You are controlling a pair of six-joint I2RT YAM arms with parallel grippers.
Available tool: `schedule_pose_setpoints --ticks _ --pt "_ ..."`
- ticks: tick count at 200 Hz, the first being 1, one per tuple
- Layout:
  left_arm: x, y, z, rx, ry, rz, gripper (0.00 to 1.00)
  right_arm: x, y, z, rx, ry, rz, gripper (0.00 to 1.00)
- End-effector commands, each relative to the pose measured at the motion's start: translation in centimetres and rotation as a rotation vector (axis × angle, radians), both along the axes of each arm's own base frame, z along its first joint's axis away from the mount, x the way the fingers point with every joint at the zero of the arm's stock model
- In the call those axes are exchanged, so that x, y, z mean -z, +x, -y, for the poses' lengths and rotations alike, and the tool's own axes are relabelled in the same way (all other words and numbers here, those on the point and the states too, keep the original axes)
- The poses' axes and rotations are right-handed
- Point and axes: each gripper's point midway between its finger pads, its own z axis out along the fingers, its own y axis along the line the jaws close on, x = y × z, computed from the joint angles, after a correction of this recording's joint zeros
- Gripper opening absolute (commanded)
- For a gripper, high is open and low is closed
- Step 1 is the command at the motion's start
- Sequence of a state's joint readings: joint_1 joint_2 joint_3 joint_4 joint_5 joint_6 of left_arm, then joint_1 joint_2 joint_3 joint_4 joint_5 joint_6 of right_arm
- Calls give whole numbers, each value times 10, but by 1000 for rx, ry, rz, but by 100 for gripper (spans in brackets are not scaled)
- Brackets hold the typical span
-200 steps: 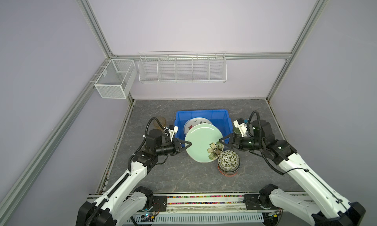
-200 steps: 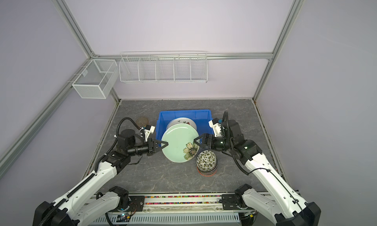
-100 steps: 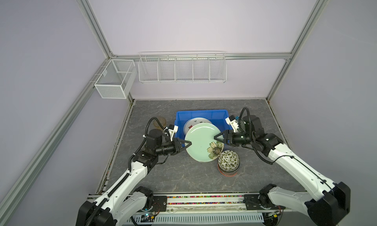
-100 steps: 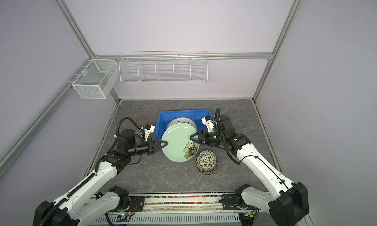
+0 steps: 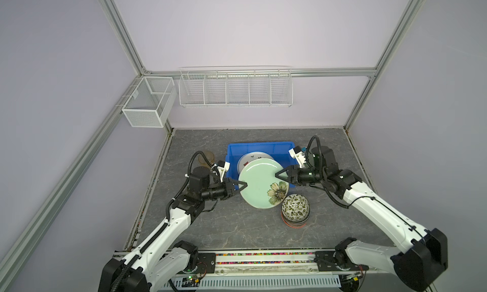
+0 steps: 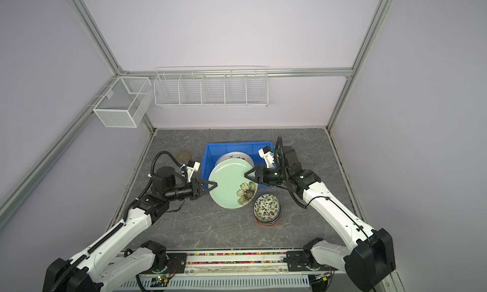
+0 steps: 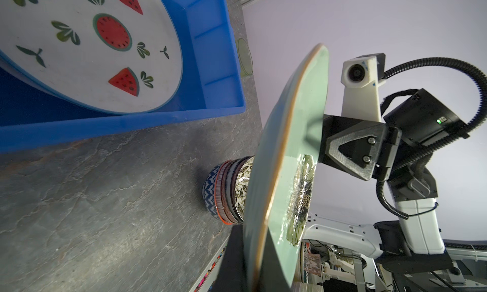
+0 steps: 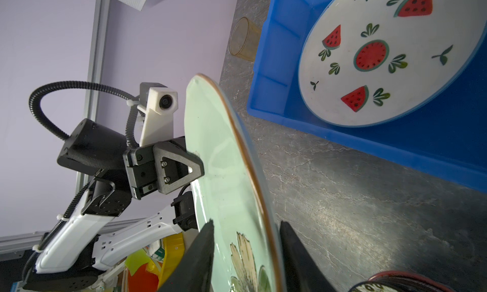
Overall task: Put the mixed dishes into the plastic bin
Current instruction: 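Grasp the raised green plate rim with the left gripper while right gripper holds it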
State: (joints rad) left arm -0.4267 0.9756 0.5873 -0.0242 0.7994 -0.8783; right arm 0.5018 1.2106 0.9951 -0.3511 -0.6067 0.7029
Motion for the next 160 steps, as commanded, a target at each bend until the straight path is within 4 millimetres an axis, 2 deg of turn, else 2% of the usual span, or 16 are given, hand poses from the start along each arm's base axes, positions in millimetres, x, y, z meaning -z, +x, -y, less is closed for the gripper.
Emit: schedule_pose_setpoints --ticks 1,47,67,95,160 --pt "-41 6 7 25 -71 149 0 -11 4 -6 -13 24 25 36" --pt "-35 14 9 13 -60 136 0 -12 6 -4 5 13 30 14" --pt "-34 17 10 10 -61 130 10 -11 6 -2 12 6 28 7" --pt "-30 19 11 9 -57 123 23 -10 6 1 20 -4 27 7" --pt "-24 25 13 6 -55 113 41 -12 7 6 32 -6 31 7"
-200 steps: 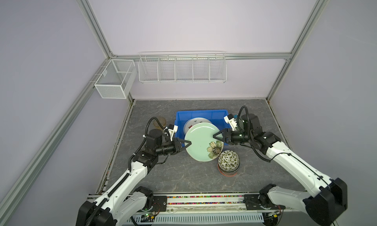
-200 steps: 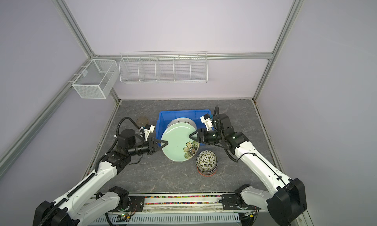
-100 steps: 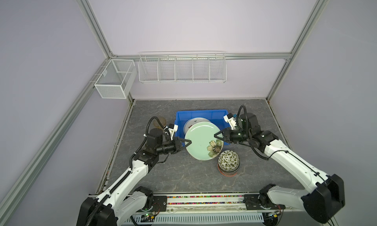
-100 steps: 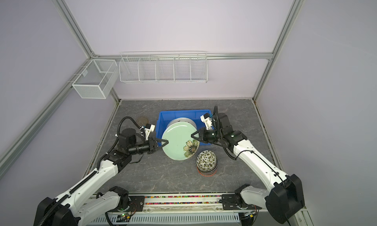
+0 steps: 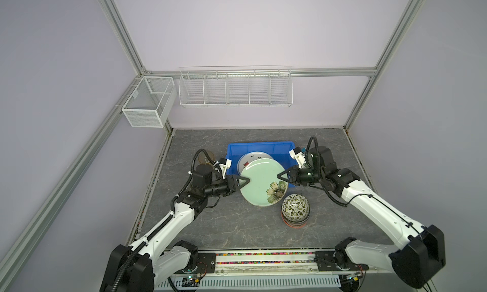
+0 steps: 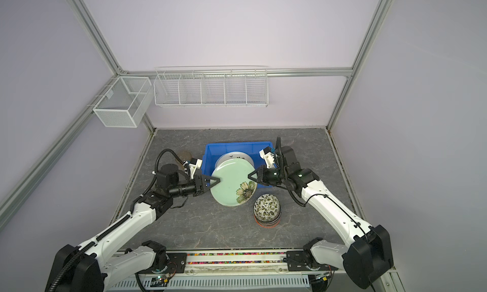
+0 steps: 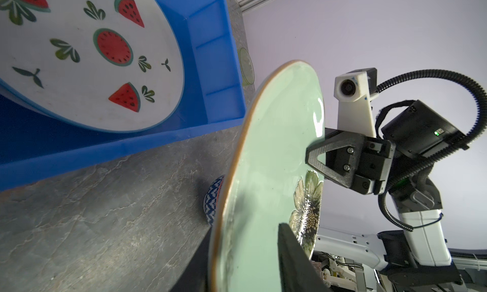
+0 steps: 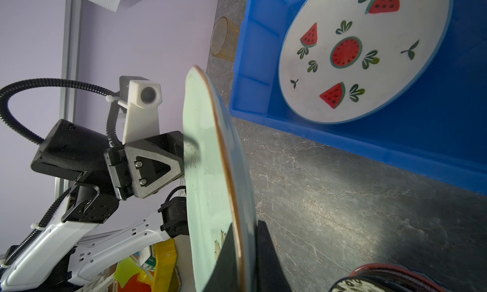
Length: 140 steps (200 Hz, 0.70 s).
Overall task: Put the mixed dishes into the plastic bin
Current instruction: 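Grasp the raised green plate rim with the left gripper while right gripper holds it, then carry the green plate into the bin with the right gripper while left releases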
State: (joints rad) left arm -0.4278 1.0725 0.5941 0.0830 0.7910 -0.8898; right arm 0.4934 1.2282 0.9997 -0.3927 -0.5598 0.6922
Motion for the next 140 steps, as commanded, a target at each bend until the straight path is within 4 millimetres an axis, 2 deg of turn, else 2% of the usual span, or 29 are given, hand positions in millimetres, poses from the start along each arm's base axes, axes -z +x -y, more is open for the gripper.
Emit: schedule_pose_setpoints --ticks 1,36,71,99,140 --pt "-30 6 6 15 -46 105 42 -25 1 -1 -8 47 57 7" --pt "-26 8 6 17 -33 103 54 -24 3 -2 -2 53 56 7" --pt "-20 9 3 5 6 109 82 -24 8 -3 -2 54 57 7" --pt "-24 10 0 4 50 135 99 -24 14 -6 -2 57 52 7" --pt "-40 15 -15 -50 179 221 99 -35 25 -8 11 42 74 7"
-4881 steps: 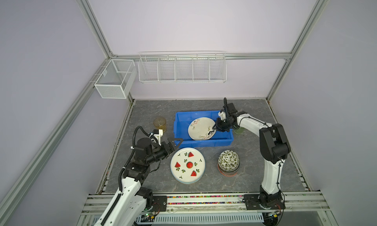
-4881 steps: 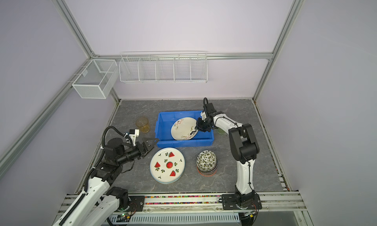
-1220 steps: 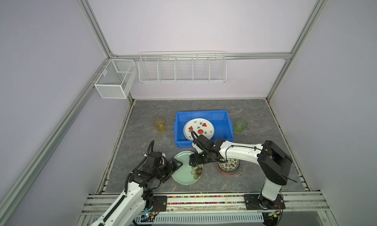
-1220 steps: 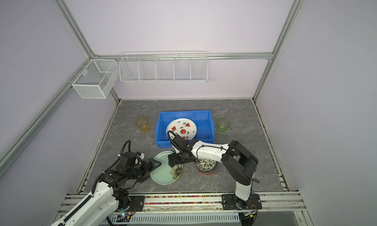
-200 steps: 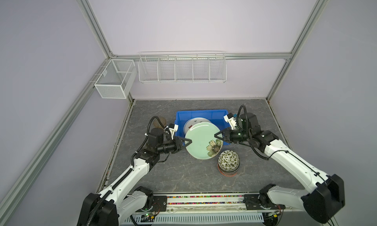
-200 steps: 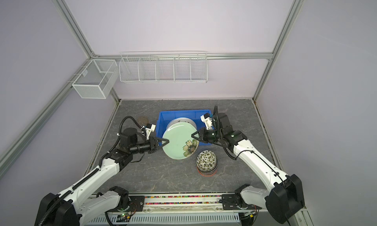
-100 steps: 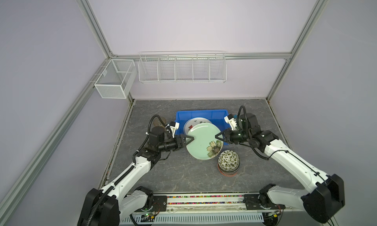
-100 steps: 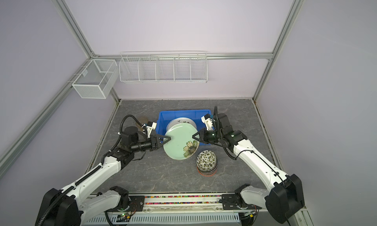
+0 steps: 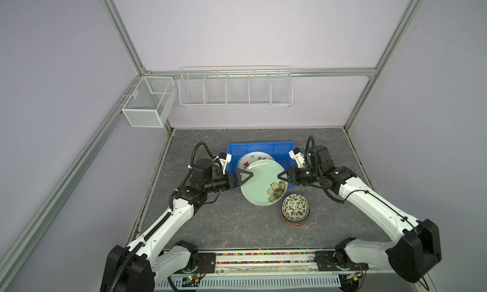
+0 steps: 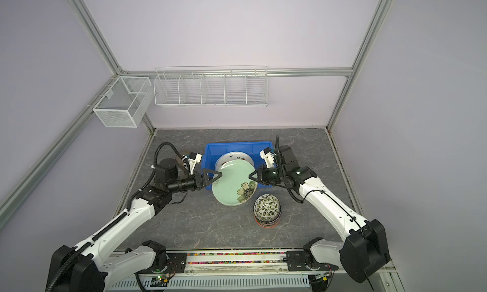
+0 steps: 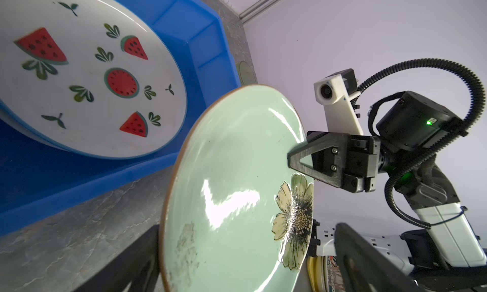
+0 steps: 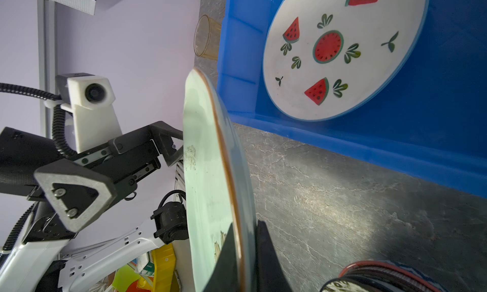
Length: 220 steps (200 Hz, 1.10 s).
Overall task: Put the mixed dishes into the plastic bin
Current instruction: 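Carry the green plate into the bin with the right gripper while left releases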
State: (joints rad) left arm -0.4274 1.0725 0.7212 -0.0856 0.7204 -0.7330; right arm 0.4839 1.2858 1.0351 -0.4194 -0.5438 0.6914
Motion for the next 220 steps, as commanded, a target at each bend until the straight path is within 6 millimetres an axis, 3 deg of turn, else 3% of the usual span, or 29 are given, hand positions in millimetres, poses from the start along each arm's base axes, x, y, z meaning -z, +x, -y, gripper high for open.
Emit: schedule_pose_setpoints --ticks 1,41,79,107,134,182,220 --pt "-20 2 -11 -32 88 109 99 -45 14 -8 -10 74 113 7" --pt "-30 10 -42 -107 259 184 99 -57 31 -14 -9 72 131 7" --pt "-38 37 -79 -204 355 202 99 -57 59 -22 13 66 123 7" --pt "-32 50 -85 -250 384 222 99 -59 84 -27 38 61 137 7" --pt "-19 64 -91 -309 404 231 99 -45 109 -34 60 50 112 7" --pt "-19 65 -85 -283 377 231 99 -6 148 -45 88 29 50 7" --pt "-18 66 -81 -267 359 220 99 22 167 -46 108 18 13 7"
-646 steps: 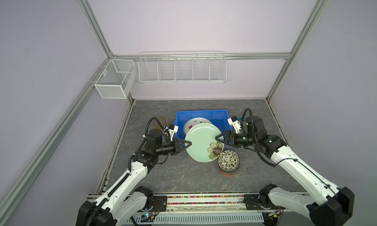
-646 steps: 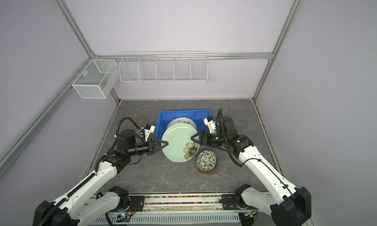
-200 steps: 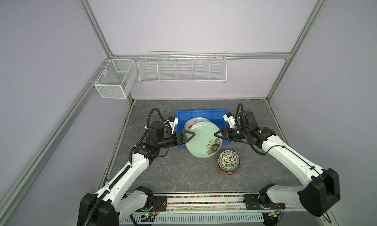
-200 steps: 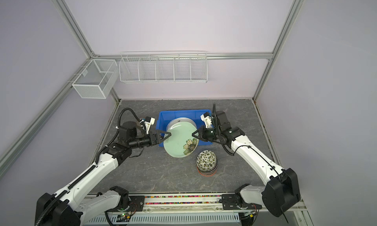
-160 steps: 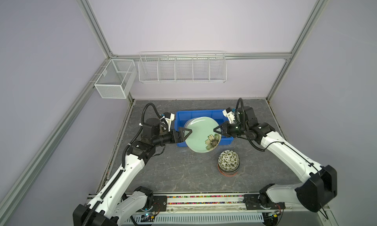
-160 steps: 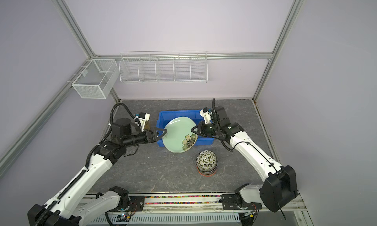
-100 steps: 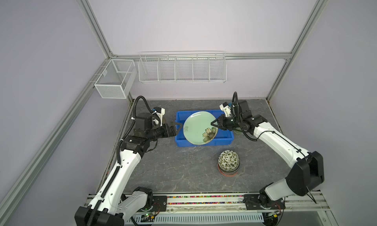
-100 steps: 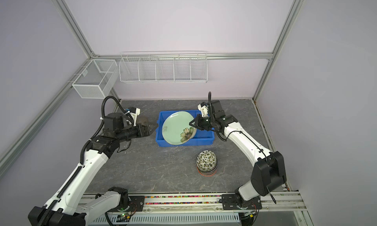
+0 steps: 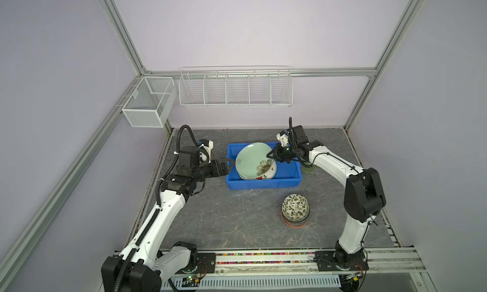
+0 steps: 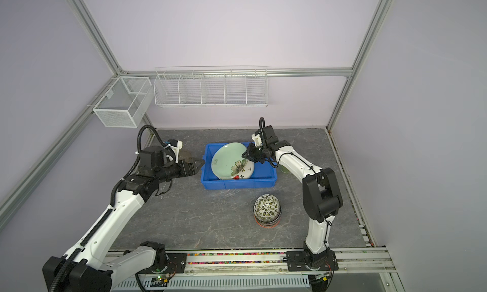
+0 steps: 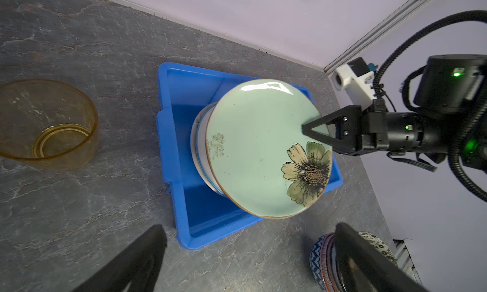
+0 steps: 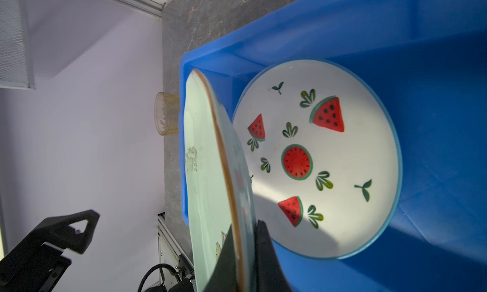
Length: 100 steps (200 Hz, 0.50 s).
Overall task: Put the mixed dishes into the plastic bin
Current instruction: 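Carry the green plate into the bin with the right gripper while left releases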
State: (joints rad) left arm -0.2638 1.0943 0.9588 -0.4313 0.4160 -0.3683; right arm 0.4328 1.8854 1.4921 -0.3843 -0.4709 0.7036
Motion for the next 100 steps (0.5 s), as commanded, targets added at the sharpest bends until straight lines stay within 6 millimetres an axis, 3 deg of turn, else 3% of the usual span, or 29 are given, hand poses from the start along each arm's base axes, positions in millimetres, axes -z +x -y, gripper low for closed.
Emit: schedule_pose_setpoints --ticks 1,54,100 --pt "1 3 1 14 -7 13 99 -38 23 -10 0 104 101 7" --pt "3 3 6 38 -42 -9 99 -6 34 -5 19 94 46 7" --pt "3 2 8 51 -52 -12 99 6 40 -7 19 121 22 7"
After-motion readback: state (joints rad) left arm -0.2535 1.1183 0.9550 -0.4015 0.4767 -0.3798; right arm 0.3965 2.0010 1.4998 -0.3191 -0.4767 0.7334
